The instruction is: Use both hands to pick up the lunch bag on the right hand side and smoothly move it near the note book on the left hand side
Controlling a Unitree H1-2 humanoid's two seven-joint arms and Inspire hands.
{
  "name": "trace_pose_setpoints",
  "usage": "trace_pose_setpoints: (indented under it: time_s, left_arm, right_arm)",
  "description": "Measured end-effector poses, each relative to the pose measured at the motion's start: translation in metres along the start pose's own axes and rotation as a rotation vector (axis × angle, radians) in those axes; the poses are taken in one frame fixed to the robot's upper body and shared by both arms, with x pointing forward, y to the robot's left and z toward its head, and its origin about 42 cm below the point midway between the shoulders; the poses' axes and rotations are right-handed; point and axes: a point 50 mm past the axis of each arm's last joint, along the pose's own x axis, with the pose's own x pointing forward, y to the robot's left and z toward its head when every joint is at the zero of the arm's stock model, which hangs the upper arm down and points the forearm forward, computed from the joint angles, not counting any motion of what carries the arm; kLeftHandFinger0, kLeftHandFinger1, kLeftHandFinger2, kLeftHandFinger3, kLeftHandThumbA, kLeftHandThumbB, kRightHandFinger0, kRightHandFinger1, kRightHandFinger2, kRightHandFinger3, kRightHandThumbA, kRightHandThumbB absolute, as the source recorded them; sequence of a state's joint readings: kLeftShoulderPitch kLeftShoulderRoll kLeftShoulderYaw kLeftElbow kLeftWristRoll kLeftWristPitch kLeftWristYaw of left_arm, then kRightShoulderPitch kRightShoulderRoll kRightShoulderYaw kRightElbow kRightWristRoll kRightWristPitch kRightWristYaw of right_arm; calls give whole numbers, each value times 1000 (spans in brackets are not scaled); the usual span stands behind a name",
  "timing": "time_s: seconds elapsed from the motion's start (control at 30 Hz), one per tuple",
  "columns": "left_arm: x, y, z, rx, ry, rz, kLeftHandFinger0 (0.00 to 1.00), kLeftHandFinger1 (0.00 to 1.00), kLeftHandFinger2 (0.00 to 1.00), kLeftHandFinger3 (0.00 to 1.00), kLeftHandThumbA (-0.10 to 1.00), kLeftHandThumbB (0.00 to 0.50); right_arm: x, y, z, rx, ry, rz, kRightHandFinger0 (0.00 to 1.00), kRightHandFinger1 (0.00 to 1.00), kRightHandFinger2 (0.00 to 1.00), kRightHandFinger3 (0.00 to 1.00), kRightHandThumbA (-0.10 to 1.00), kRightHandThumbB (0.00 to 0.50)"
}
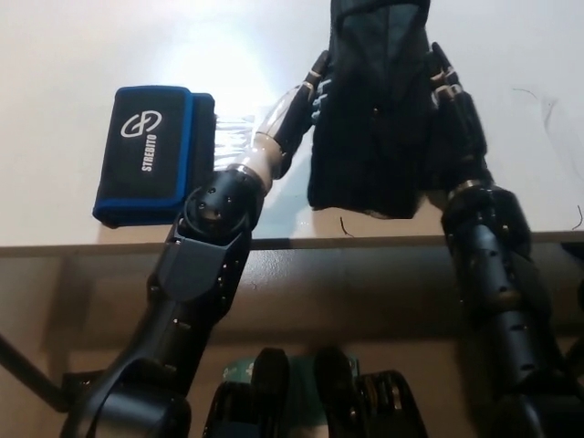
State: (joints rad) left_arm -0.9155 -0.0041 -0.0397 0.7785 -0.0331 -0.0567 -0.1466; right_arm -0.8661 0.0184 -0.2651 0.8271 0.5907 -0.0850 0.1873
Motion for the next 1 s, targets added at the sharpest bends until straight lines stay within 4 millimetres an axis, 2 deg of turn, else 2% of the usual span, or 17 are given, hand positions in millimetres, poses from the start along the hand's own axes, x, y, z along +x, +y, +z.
trace_pose_setpoints:
  time_s: [0.07,0.17,0.3,0.37,0.4,0.47,0.5,0.63,0.83,0.9,1.0]
  left_arm:
    - [-4,6,-3,-1,-1,12,1000,1000,1000,1000,1000,339]
    - [-12,16,-5,-17,-19,41,1000,1000,1000,1000,1000,317]
    - [-29,32,-11,-42,-40,88,1000,1000,1000,1000,1000,335]
    - [-38,42,-14,-41,-46,111,1000,1000,1000,1000,1000,319]
    - [-41,46,-15,-42,-48,121,1000,1000,1000,1000,1000,326]
    - [-52,61,-17,-42,-57,155,1000,1000,1000,1000,1000,319]
    - [-56,68,-16,-41,-66,170,1000,1000,1000,1000,1000,309]
    - [-71,87,-15,-32,-87,210,1000,1000,1000,1000,1000,267]
    - [-98,112,-9,-31,-125,265,1000,1000,1000,1000,1000,294]
    - [-103,116,-9,-33,-125,272,1000,1000,1000,1000,1000,312]
    - [-108,120,-10,-39,-126,282,1000,1000,1000,1000,1000,306]
  right_arm:
    - [1,5,-6,5,2,4,1000,1000,1000,1000,1000,264]
    - [3,16,-14,8,8,17,1000,1000,1000,1000,1000,262]
    - [6,31,-24,16,24,37,1000,1000,1000,1000,1000,270]
    - [7,40,-31,19,40,47,1000,1000,1000,1000,1000,263]
    - [7,43,-33,18,45,51,1000,1000,1000,1000,1000,266]
    - [9,52,-40,8,63,67,1000,1000,1000,1000,1000,275]
    - [10,56,-44,3,71,73,1000,1000,1000,1000,1000,297]
    - [12,67,-53,-21,95,93,1000,1000,1000,1000,1000,292]
    - [14,85,-67,-47,122,122,1000,1000,1000,1000,1000,273]
    - [14,90,-70,-44,127,127,1000,1000,1000,1000,1000,272]
    - [14,94,-73,-43,136,133,1000,1000,1000,1000,1000,278]
